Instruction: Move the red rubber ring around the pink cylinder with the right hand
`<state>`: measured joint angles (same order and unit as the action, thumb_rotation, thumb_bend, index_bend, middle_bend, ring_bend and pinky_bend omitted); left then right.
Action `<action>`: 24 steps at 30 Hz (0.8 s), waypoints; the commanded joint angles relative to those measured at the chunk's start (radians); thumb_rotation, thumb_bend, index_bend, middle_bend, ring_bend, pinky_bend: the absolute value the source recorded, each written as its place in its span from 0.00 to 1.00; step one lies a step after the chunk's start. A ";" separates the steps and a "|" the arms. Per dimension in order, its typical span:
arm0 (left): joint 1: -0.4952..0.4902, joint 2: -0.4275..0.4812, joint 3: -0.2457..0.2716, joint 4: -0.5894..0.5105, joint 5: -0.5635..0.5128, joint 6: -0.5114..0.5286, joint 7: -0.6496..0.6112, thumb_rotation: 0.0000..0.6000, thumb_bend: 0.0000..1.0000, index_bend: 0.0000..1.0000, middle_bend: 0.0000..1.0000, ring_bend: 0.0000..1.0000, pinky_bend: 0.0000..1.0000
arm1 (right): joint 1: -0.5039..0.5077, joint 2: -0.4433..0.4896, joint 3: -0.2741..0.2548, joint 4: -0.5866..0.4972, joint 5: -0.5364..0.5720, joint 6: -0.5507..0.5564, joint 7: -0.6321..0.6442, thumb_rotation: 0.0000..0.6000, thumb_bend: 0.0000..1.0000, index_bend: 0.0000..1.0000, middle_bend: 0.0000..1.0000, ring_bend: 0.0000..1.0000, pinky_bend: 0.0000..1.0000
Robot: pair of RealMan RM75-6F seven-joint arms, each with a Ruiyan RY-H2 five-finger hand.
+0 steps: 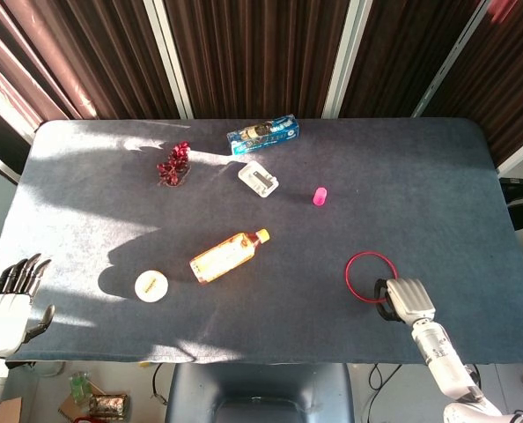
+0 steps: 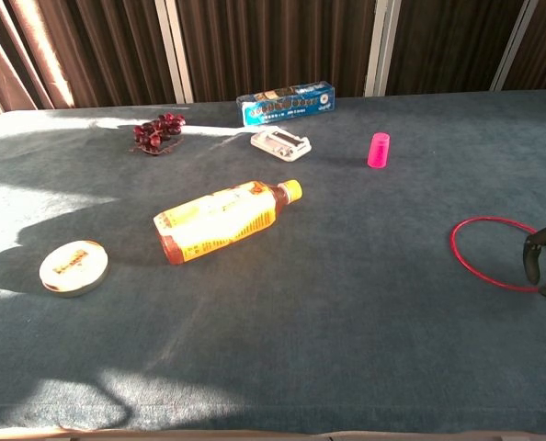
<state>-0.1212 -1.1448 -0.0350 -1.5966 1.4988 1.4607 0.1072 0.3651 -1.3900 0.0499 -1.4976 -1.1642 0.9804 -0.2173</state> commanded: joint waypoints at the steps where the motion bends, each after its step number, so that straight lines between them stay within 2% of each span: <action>1: 0.000 0.001 0.000 -0.001 -0.001 0.000 -0.002 1.00 0.40 0.07 0.00 0.00 0.12 | 0.001 -0.004 -0.001 0.005 0.001 0.001 -0.001 1.00 0.49 0.63 0.98 1.00 1.00; 24: 0.001 0.005 0.001 -0.004 -0.001 -0.002 -0.007 1.00 0.40 0.08 0.00 0.00 0.12 | 0.005 -0.024 -0.006 0.035 0.000 0.005 0.004 1.00 0.49 0.64 0.98 1.00 1.00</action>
<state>-0.1202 -1.1401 -0.0341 -1.6010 1.4975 1.4583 0.1001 0.3700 -1.4145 0.0439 -1.4628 -1.1646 0.9853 -0.2133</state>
